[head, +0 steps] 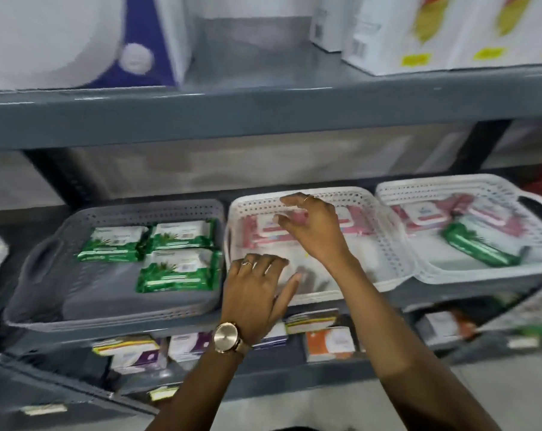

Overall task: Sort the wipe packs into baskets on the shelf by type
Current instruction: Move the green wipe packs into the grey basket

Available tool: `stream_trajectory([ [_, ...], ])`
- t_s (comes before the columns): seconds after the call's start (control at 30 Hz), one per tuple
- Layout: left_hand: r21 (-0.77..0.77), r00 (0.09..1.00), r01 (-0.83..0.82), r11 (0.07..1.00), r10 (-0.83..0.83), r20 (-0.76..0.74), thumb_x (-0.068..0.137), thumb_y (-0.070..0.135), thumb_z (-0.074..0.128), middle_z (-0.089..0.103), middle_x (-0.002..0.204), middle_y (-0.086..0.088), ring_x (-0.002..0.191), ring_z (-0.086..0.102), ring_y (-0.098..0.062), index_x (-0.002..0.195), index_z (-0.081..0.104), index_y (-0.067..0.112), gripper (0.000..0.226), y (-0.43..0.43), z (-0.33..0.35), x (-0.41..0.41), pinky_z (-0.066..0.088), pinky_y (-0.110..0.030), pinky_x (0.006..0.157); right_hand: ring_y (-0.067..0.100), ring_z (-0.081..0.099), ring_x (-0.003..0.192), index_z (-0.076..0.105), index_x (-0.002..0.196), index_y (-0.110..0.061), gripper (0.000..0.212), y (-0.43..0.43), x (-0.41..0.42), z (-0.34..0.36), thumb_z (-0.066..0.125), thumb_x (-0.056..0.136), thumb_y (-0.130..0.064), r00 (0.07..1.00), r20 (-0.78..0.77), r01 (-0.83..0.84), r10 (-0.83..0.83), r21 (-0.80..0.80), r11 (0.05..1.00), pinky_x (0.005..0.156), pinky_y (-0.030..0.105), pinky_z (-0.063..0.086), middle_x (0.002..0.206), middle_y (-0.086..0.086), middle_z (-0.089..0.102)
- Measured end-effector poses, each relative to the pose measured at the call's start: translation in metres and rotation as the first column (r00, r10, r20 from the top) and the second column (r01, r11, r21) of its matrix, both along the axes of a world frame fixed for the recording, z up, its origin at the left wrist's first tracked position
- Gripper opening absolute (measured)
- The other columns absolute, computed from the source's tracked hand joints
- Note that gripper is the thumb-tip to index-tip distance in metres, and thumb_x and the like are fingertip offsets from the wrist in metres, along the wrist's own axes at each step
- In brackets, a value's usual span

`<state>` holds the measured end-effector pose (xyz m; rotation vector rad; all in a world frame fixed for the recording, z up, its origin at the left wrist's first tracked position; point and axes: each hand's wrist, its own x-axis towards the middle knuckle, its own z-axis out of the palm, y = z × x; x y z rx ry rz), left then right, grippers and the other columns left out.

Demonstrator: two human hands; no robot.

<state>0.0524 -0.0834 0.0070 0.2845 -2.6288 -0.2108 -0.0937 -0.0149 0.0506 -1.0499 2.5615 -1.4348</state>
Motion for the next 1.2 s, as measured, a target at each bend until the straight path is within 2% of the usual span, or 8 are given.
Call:
stream_trajectory([
  [0.2,0.089,0.992,0.041,0.995,-0.051,0.113,0.092,0.057,0.03,0.072,0.089,0.002,0.078,0.064,-0.023,0.098,0.066,0.023,0.05,0.09,-0.003,-0.068,0.05,-0.034,0.066,0.024,0.063,0.111,0.067,0.116,-0.01,0.034,0.114,-0.077,0.0,0.065,0.083,-0.006,0.986,-0.022,0.167,-0.166,0.083,0.982,0.095,0.022,0.043,0.121,0.008,0.069],
  [0.3,0.089,0.994,0.027,0.996,-0.036,0.106,0.091,0.063,0.02,0.07,0.086,0.004,0.074,0.063,-0.023,0.096,0.063,0.025,0.057,0.126,-0.006,-0.097,0.048,-0.031,0.058,0.03,0.059,0.119,0.062,0.124,-0.009,0.039,0.17,-0.118,0.0,0.061,0.084,-0.008,0.961,-0.069,0.277,-0.268,0.259,0.925,0.103,0.034,0.045,0.128,0.014,0.064],
  [0.43,0.065,0.993,-0.03,0.997,0.023,0.115,0.089,0.066,0.015,0.068,0.08,0.003,0.069,0.063,-0.023,0.088,0.059,0.026,0.059,0.154,-0.014,-0.122,0.032,-0.026,0.05,0.038,0.051,0.122,0.054,0.127,-0.008,0.054,0.233,-0.164,-0.005,0.068,0.078,-0.025,0.895,-0.072,0.394,-0.441,0.592,0.703,0.1,0.047,0.046,0.131,0.02,0.056],
  [0.53,0.061,0.992,-0.055,0.997,0.047,0.119,0.089,0.068,0.009,0.07,0.08,0.004,0.069,0.064,-0.022,0.088,0.059,0.026,0.065,0.17,-0.024,-0.133,0.031,-0.025,0.051,0.038,0.032,0.136,0.035,0.141,-0.009,0.088,0.27,-0.184,-0.014,0.078,0.07,-0.041,0.871,-0.064,0.338,-0.486,0.796,0.503,0.11,0.049,0.036,0.148,0.018,0.034],
  [0.6,0.032,0.99,-0.063,0.997,0.059,0.124,0.089,0.067,0.009,0.071,0.078,0.004,0.065,0.065,-0.021,0.087,0.06,0.025,0.066,0.175,-0.029,-0.135,0.033,-0.024,0.051,0.038,0.023,0.142,0.028,0.145,-0.008,0.104,0.284,-0.192,-0.023,0.081,0.065,-0.047,0.884,-0.034,0.279,-0.466,0.838,0.469,0.114,0.051,0.03,0.154,0.017,0.022],
  [0.77,-0.053,0.99,-0.06,0.997,0.066,0.124,0.091,0.065,0.014,0.066,0.059,0.006,0.047,0.058,-0.017,0.075,0.061,0.025,0.064,0.176,-0.03,-0.135,0.018,-0.02,0.047,0.037,0.038,0.13,0.042,0.133,-0.003,0.095,0.295,-0.2,-0.047,0.088,0.058,-0.038,0.881,-0.113,0.37,-0.459,0.769,0.521,0.107,0.049,0.04,0.142,0.017,0.036],
  [1.0,-0.111,0.992,-0.034,0.993,0.047,0.117,0.092,0.059,0.031,0.06,0.051,0.005,0.039,0.051,-0.018,0.071,0.059,0.023,0.051,0.174,-0.031,-0.136,0.024,-0.019,0.044,0.037,0.052,0.111,0.058,0.119,-0.003,0.077,0.298,-0.198,-0.052,0.091,0.053,-0.027,0.847,-0.221,0.508,-0.483,0.604,0.614,0.091,0.044,0.05,0.117,0.018,0.057],
  [1.2,-0.14,0.991,0.046,0.989,-0.027,0.133,0.092,0.054,0.032,0.062,0.055,0.005,0.042,0.056,-0.018,0.073,0.059,0.024,0.044,0.165,-0.027,-0.128,0.024,-0.019,0.042,0.033,0.055,0.114,0.058,0.127,-0.009,0.082,0.295,-0.187,-0.036,0.087,0.054,-0.03,0.853,-0.044,0.516,-0.521,0.226,0.826,0.097,0.045,0.049,0.124,0.016,0.06],
])
